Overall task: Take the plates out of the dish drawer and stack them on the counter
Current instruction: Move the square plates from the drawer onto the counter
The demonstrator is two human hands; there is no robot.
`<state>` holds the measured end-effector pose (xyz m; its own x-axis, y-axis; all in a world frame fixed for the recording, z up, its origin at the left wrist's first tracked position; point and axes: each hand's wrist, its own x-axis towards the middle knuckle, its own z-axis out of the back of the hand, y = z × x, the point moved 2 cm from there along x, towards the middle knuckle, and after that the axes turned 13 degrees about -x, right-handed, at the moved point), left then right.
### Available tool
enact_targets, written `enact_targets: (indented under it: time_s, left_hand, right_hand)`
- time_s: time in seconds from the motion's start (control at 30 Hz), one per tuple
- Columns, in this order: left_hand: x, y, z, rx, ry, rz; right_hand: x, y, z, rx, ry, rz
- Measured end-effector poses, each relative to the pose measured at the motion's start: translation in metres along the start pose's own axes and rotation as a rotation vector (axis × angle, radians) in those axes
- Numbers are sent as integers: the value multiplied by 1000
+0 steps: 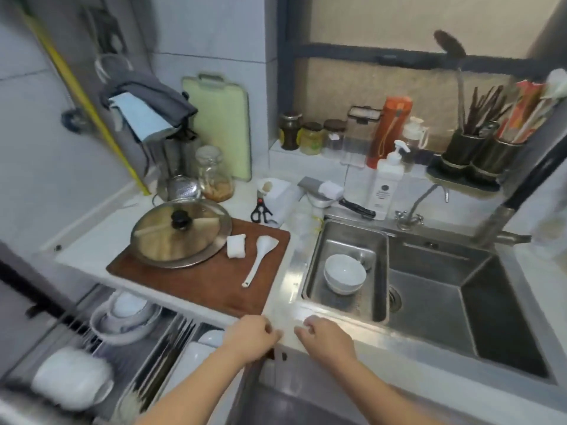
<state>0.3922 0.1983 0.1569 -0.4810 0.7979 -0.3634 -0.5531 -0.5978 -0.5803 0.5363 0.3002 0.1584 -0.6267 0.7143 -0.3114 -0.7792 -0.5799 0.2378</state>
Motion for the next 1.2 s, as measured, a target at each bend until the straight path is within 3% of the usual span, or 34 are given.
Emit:
enact_targets:
  time_s: [0.33,0.7,0.97,1.2]
  left_hand:
    - [-50,153,30,-81,-40,237]
    - [-26,270,5,-133,90,488]
    - [6,332,-29,-17,177,527]
    - [38,356,-55,-14,160,561]
  right_hand:
    - [-2,136,-90,-26,273,184]
    - [15,178,-201,86,466,-33]
    - [37,178,-268,62,492,-198]
    - [49,172,-306,-75,528,-297]
